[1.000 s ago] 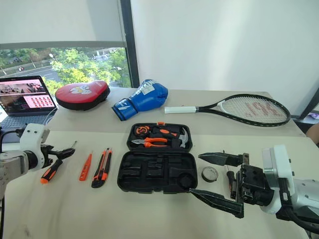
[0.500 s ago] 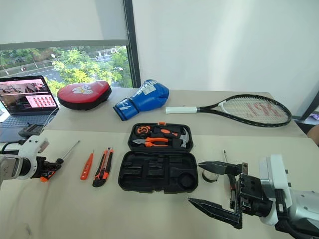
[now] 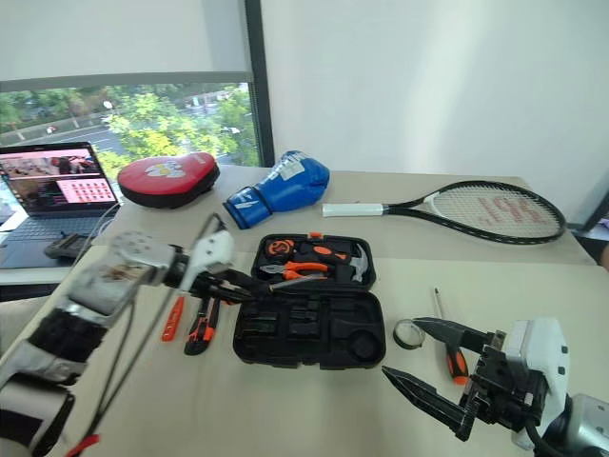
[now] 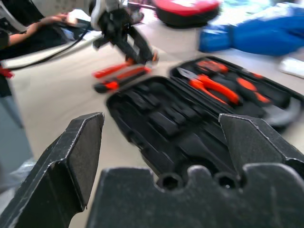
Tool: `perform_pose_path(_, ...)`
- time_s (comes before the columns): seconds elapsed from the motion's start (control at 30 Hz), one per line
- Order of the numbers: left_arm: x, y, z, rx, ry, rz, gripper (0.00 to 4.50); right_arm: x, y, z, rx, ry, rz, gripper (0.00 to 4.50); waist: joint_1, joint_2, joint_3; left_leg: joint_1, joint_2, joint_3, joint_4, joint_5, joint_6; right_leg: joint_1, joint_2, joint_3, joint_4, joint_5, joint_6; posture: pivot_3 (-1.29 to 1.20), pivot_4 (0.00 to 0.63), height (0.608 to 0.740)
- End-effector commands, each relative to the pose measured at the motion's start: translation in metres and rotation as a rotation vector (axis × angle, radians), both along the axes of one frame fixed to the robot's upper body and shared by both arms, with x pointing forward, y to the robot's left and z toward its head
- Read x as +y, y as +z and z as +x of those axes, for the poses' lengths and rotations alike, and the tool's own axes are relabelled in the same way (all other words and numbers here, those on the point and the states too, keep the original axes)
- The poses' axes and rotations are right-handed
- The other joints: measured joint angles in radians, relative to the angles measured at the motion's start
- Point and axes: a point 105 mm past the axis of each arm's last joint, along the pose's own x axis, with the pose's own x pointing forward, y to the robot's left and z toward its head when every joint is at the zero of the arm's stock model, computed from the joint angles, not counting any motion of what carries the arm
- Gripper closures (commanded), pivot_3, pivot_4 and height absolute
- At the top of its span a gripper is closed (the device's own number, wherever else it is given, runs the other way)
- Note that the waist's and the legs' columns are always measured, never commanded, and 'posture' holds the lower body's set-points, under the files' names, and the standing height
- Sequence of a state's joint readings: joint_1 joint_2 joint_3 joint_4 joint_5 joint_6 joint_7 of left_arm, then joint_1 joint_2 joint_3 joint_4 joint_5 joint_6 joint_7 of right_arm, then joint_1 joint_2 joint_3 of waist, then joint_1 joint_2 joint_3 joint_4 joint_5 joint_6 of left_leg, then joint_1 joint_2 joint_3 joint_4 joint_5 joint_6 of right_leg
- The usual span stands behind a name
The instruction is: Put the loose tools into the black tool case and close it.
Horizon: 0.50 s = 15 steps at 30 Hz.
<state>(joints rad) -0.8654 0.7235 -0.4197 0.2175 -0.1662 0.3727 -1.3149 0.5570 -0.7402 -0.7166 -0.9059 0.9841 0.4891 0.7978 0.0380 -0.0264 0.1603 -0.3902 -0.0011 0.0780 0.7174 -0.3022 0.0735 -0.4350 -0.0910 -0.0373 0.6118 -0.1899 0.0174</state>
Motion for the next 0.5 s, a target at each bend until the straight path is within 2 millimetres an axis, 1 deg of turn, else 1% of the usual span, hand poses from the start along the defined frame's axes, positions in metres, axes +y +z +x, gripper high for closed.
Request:
perform_pose_path(0.03, -0.004, 0.005, 0.021, -0.058, -0.021, 0.123, 3.78, 0.001, 0.008, -0.012, -0.055, -0.038, -0.042, 0.00, -0.007, -0.001, 0.000, 0.000, 0.000, 0.000, 0.000, 0.000, 0.000, 0.000, 0.000, 0.000, 0.000, 0.000, 0.001, 0.00, 0.150, 0.740)
perform_pose_path(0.17, -0.016, -0.005, 0.031, -0.028, -0.021, 0.166, 3.78, 0.003, 0.006, -0.019, -0.043, -0.081, -0.044, 0.00, -0.008, 0.000, 0.000, 0.000, 0.000, 0.000, 0.001, -0.001, 0.001, 0.000, 0.000, 0.001, 0.001, -0.001, 0.003, 0.00, 0.150, 0.740)
perform_pose_path(0.33, -0.025, -0.016, 0.025, 0.039, -0.052, 0.196, 3.78, 0.001, 0.005, -0.024, -0.035, -0.109, -0.053, 0.00, -0.013, 0.000, 0.000, 0.000, 0.000, 0.000, 0.002, -0.001, 0.002, -0.001, -0.001, 0.002, 0.001, -0.001, 0.005, 0.00, 0.150, 0.740)
perform_pose_path(0.5, -0.031, -0.020, 0.035, 0.014, 0.002, 0.218, 3.78, -0.002, 0.008, -0.027, -0.044, -0.118, -0.061, 0.00, -0.009, 0.000, 0.000, -0.001, 0.000, 0.000, 0.004, -0.002, 0.004, -0.001, -0.002, 0.001, 0.001, -0.001, 0.005, 0.00, 0.150, 0.740)
